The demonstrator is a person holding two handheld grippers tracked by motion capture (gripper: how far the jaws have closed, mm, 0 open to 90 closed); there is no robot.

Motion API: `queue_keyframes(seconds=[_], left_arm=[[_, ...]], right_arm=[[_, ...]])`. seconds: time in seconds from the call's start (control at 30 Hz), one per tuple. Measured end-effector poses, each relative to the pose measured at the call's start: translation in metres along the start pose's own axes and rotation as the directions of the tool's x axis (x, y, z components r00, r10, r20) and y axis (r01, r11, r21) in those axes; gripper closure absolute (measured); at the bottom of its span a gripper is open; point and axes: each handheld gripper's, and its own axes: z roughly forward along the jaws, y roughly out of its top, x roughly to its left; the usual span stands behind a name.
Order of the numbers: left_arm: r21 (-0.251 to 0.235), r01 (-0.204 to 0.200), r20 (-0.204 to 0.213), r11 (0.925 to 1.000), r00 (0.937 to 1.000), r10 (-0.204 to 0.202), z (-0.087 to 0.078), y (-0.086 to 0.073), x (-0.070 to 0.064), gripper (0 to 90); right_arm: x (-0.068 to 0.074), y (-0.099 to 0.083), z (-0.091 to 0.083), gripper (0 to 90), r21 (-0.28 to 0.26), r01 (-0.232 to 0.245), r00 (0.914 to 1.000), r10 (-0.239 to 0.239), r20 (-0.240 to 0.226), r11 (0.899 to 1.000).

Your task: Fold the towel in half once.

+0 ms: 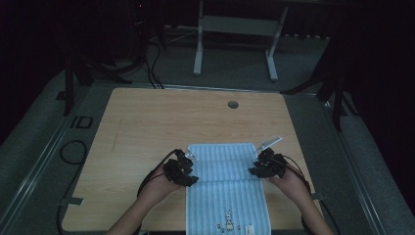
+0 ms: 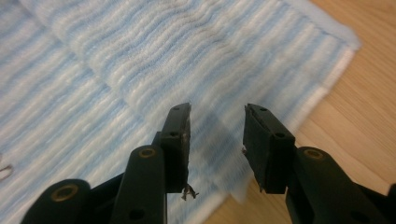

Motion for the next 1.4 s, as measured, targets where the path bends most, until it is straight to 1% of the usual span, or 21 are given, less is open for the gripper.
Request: queue_keyframes(seconds=[0.07,0.17,0.23,0.33,0.4,0.5,0.53,0.6,0.63,0.67,0.7,0.77,0.8,1.0,1.1,1.17,1.23,1.3,1.33,1.37,1.4], left_arm=[[0.019,0.011,0.008,0.9998,0.9999,-0.011,0.009,0.0,0.003,58.6],[0.036,0.026,0.013,0.999,0.9996,-0.027,0.019,0.0,0.008,58.7],[0.031,0.027,0.017,0.9992,0.9995,-0.027,0.022,0.001,0.01,58.7],[0.031,0.026,0.012,0.9992,0.9996,-0.026,0.025,0.007,0.017,58.9],[0.029,0.027,0.012,0.9992,0.9995,-0.027,0.027,0.011,0.022,58.9],[0.032,0.038,0.014,0.9988,0.9992,-0.038,0.03,0.018,0.03,58.9],[0.034,0.032,0.007,0.9989,0.9995,-0.032,0.031,0.021,0.032,58.9],[0.037,0.038,0.001,0.9986,0.9993,-0.038,0.033,0.025,0.036,58.9],[0.04,0.033,-0.005,0.9987,0.9995,-0.033,0.034,0.027,0.037,58.9],[0.043,0.036,-0.013,0.9984,0.9993,-0.036,0.035,0.029,0.039,58.9],[0.047,0.03,-0.015,0.9984,0.9994,-0.03,0.035,0.031,0.041,58.9],[0.049,0.033,-0.022,0.9982,0.9992,-0.032,0.036,0.034,0.043,58.9],[0.049,0.033,-0.022,0.9982,0.9992,-0.032,0.036,0.034,0.043,58.9],[0.042,0.053,-0.039,0.9977,0.9979,-0.052,0.04,0.041,0.054,58.8],[0.051,0.057,-0.05,0.9971,0.9973,-0.054,0.04,0.044,0.058,58.7],[0.061,0.06,-0.041,0.9964,0.9975,-0.058,0.04,0.045,0.058,58.7],[0.073,0.054,-0.031,0.9959,0.9982,-0.051,0.039,0.045,0.057,58.6],[0.076,0.066,-0.011,0.9949,0.9978,-0.065,0.035,0.046,0.058,57.4],[0.071,0.067,-0.022,0.9952,0.9976,-0.066,0.03,0.048,0.059,55.2],[0.063,0.07,-0.03,0.9956,0.9973,-0.068,0.027,0.049,0.061,54.9],[0.057,0.077,-0.044,0.9954,0.9963,-0.075,0.023,0.052,0.065,54.8]], right_arm=[[0.0,0.002,0.008,63.3,0.025,0.004,1.0,-0.004,0.007,1.0],[-0.002,0.002,0.022,63.5,0.063,0.004,0.9999,-0.004,0.01,0.998],[-0.004,0.003,0.031,63.3,0.085,0.002,0.9999,-0.003,0.012,0.996],[-0.01,0.005,0.036,63.2,0.078,-0.024,0.9997,0.024,-0.005,0.997],[-0.016,0.009,0.038,62.5,0.075,-0.037,0.9993,0.037,0.001,0.996],[-0.024,0.014,0.04,60.6,0.077,-0.055,0.9985,0.055,0.004,0.995],[-0.027,0.016,0.041,59.9,0.079,-0.062,0.9981,0.062,0.007,0.995],[-0.032,0.019,0.042,58.6,0.082,-0.076,0.9971,0.076,0.008,0.994],[-0.034,0.021,0.043,58.1,0.086,-0.08,0.9968,0.079,0.011,0.993],[-0.035,0.022,0.043,57.6,0.091,-0.081,0.9967,0.08,0.016,0.993],[-0.037,0.024,0.044,57.0,0.092,-0.077,0.9969,0.076,0.02,0.993],[-0.04,0.028,0.046,56.0,0.096,-0.088,0.996,0.086,0.026,0.992],[-0.04,0.028,0.046,56.0,0.096,-0.088,0.996,0.086,0.026,0.992],[-0.047,0.035,0.049,55.9,0.103,-0.111,0.9937,0.109,0.026,0.989],[-0.049,0.036,0.05,55.6,0.101,-0.113,0.9934,0.111,0.028,0.988],[-0.048,0.037,0.051,55.6,0.099,-0.116,0.9931,0.113,0.031,0.988],[-0.048,0.037,0.05,54.7,0.105,-0.115,0.9932,0.112,0.032,0.988],[-0.048,0.039,0.047,52.3,0.115,-0.108,0.994,0.105,0.027,0.988],[-0.048,0.04,0.044,51.8,0.11,-0.098,0.995,0.094,0.034,0.989],[-0.05,0.042,0.038,51.1,0.092,-0.089,0.9953,0.085,0.045,0.992],[-0.052,0.044,0.035,51.2,0.081,-0.094,0.9947,0.09,0.05,0.992]])
